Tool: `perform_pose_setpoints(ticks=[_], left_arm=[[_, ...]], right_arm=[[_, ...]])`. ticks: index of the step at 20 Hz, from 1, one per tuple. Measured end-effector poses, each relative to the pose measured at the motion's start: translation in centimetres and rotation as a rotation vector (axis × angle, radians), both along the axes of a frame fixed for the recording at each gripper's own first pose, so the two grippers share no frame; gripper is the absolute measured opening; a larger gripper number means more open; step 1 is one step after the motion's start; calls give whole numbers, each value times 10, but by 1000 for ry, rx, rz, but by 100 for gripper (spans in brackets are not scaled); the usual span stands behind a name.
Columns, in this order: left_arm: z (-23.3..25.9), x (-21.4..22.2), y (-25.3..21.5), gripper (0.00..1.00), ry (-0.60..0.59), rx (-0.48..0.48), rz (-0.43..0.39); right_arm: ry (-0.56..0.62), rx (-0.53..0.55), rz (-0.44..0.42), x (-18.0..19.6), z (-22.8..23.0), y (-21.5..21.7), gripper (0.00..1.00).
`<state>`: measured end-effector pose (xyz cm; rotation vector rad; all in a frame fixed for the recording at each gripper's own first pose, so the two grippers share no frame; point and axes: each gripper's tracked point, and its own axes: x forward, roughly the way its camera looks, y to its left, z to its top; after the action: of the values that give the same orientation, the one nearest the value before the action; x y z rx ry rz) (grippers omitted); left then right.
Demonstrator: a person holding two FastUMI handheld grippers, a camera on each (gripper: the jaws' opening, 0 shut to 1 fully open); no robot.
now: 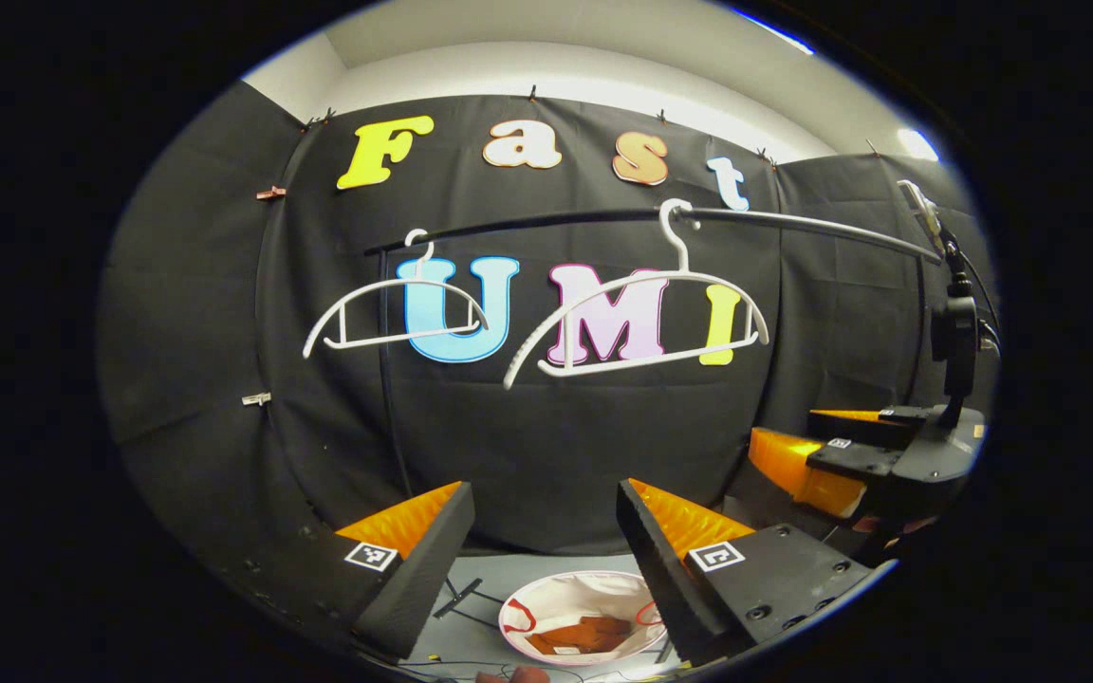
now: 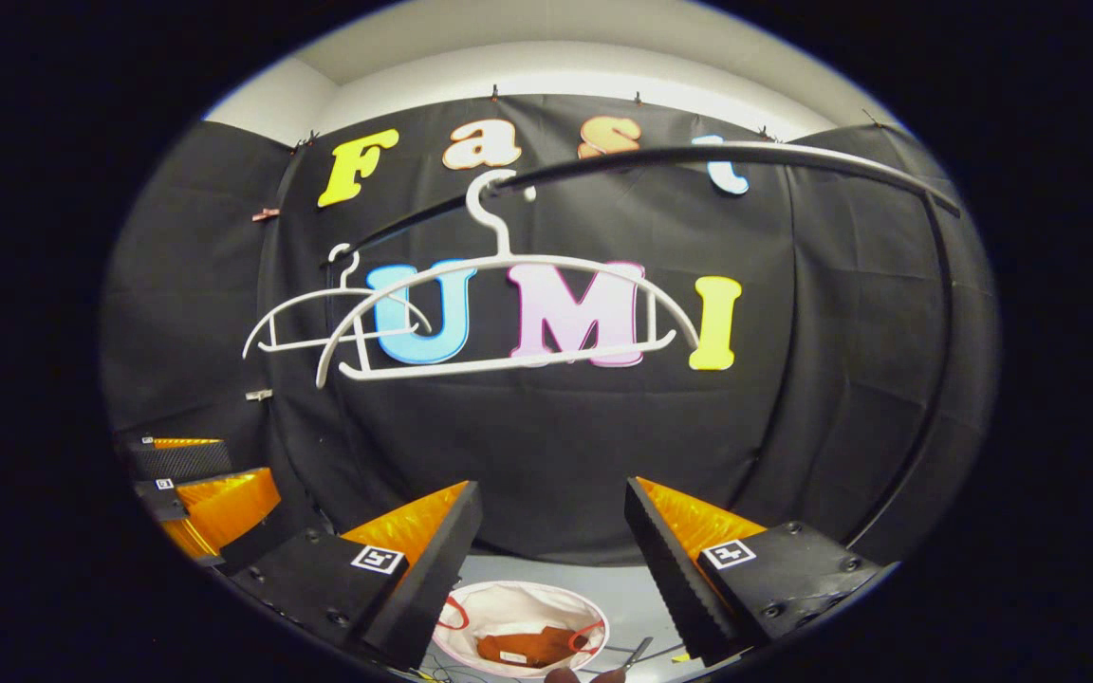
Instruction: Grasp the clothes on the hanger with both hands and then place them into the laundry hamper below.
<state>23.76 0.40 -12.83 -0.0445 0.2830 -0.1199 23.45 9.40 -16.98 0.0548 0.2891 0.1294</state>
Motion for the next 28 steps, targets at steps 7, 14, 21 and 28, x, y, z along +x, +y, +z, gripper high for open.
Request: perform_pose_setpoints(ticks=[7, 14, 21, 28], left_arm=[[38, -22, 1, 95, -85, -58, -30], [63, -32, 11, 95, -138, -79, -33], [73, -38, 26, 95, -149, -87, -10], [95, -41, 19, 95, -177, -114, -24]], right_arm=[[-119, 11, -90, 5, 59, -21, 98], [-167, 28, -99, -17, 92, -10, 100], [-221, 29, -97, -26, 122, -4, 100], [-263, 27, -100, -26, 141, -7, 98]])
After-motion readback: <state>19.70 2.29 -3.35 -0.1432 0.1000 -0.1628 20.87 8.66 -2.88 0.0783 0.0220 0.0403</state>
